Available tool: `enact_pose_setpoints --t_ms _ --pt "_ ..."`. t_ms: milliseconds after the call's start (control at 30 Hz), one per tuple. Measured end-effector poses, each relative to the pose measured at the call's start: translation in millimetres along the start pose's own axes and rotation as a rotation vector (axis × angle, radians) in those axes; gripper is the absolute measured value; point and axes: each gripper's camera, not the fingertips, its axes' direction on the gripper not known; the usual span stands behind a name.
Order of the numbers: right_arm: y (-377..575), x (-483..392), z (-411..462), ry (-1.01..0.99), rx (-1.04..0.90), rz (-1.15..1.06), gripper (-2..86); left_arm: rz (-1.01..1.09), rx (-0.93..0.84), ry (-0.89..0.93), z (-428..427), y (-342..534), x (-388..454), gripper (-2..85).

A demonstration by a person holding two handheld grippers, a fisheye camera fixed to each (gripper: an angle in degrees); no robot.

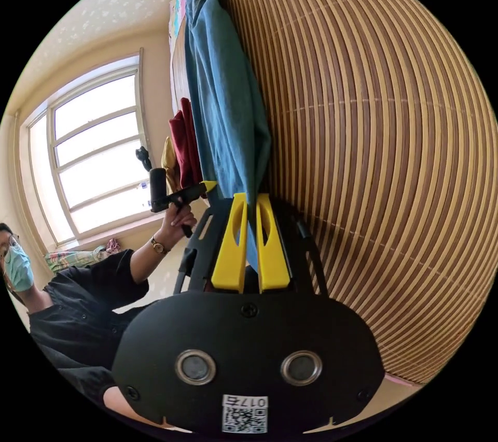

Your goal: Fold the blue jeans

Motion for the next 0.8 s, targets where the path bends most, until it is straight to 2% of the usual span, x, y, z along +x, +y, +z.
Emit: enact_pose_setpoints --t_ms 133,267,333,433,500,633,733,800 --pt "57 -24 -16 -0.166 0.01 -0.131 3.0 0.121 -0.016 0.328 -26 36 2 -0.2" --pt "152 -92 -42 -0.285 -0.007 -0.358 2.1 0.319 -0.024 0.482 -67 87 46 -0.5" --pt "191 -123 -66 -0.391 0.066 -0.443 1.8 0.433 0.056 0.64 -109 118 81 -0.6" --pt "248 -189 -117 -0.515 0.208 -0.653 1.5 0.618 0.189 0.784 -173 144 141 -0.7" --pt "282 -259 -145 -0.492 0.239 -0.862 1.5 0.758 0.214 0.796 -205 152 193 -0.7" --pt "319 -348 -182 -0.456 0.31 -1.099 1.3 1.008 0.286 0.843 -264 153 298 -0.7" --pt "313 -384 -204 -0.353 0.369 -1.072 1.3 0.983 0.326 0.742 -277 130 342 -0.7" --pt "278 -380 -214 -0.164 0.429 -0.885 1.4 0.889 0.359 0.622 -269 100 350 -0.7"
